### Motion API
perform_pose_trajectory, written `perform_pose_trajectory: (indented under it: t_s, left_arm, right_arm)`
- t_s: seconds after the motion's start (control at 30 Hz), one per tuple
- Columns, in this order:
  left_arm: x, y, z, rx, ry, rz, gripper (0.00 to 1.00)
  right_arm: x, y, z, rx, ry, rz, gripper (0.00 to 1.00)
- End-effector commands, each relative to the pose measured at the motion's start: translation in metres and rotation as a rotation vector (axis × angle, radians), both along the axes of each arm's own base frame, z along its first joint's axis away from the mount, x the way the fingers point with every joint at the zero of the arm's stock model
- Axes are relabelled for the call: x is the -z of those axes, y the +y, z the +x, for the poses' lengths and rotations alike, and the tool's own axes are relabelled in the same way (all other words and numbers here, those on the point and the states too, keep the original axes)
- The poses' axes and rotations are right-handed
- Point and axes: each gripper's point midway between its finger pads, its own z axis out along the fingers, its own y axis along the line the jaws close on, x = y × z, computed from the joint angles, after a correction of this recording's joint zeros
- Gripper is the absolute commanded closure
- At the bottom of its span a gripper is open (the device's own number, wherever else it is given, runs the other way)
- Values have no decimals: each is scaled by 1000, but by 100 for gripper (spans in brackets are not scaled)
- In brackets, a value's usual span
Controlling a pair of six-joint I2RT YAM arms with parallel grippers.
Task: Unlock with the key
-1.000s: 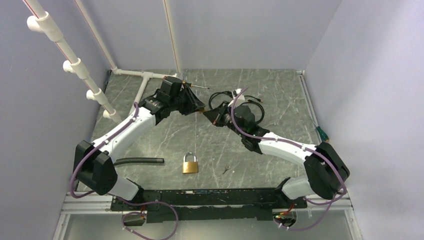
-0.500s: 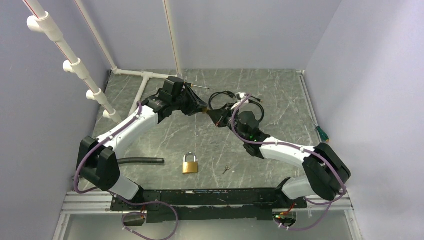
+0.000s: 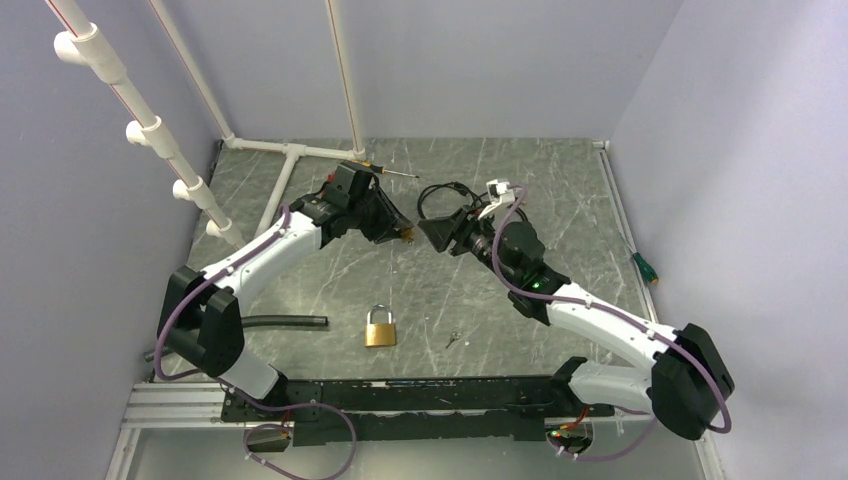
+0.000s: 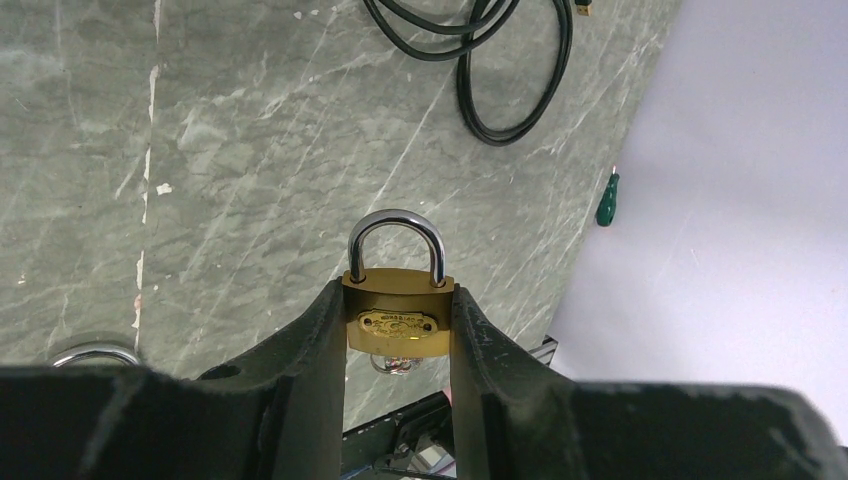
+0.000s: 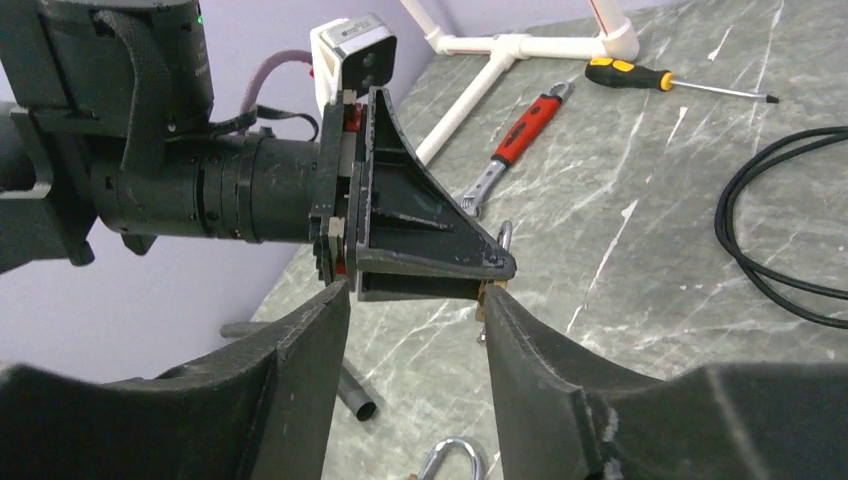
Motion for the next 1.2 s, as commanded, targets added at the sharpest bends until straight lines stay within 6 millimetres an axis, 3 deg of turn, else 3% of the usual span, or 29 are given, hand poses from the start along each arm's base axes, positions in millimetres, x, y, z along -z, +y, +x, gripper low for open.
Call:
perform_pose_trajectory:
  t_s: [0.0, 0.17, 0.43, 0.93, 1.17]
  left_arm:
    - [-15, -1, 7, -15, -46, -28, 100]
    - [-16, -2, 7, -7, -56, -33, 100]
    - [-17, -4, 5, 7, -59, -44, 100]
    - [-19, -4, 2, 22, -58, -41, 100]
    - [-23, -2, 0, 22, -68, -43, 100]
  right_arm:
    - [18, 2, -16, -76, 56, -75, 50]
    - [40, 18, -25, -174, 133, -93, 60]
    - [57, 29, -16, -184, 185, -110, 67]
    - [52, 39, 2, -158, 167, -120, 69]
    - [59, 41, 10, -137, 187, -130, 77]
